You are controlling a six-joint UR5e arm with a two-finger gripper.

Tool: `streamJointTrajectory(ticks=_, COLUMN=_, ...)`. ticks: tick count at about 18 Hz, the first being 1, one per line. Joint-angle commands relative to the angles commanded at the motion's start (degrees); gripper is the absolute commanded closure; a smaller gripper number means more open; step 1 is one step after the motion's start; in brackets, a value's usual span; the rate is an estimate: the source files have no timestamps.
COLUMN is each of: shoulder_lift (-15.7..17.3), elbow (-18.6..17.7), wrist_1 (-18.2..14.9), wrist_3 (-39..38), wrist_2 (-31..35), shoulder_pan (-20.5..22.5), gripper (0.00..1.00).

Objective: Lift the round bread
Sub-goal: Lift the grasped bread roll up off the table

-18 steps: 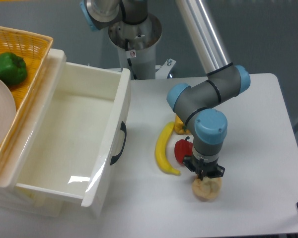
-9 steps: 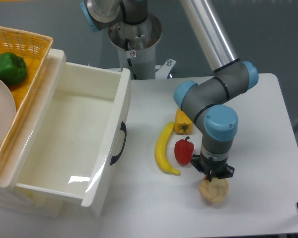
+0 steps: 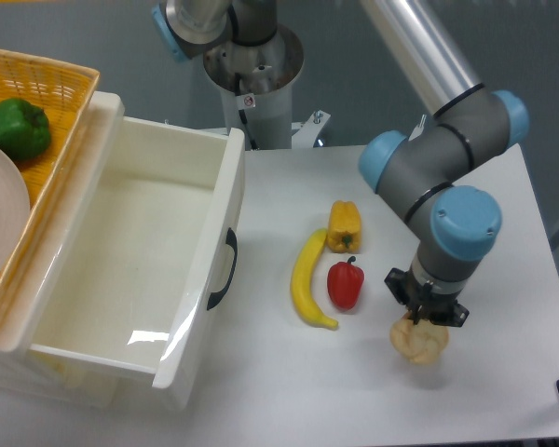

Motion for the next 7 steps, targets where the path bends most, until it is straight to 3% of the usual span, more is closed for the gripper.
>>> streamJointTrajectory(ticks=4, shoulder_lift=-0.09, elbow=1.85, wrist_1=-3.34, wrist_3=2.29, wrist_2=0.10, shoulder_pan=1.23, gripper=1.00)
streamJointTrajectory(ticks=7, shoulder_lift=-0.09, elbow=1.94, wrist_1=-3.44, wrist_3=2.30, wrist_2=0.01, shoulder_pan=1.32, gripper=1.00)
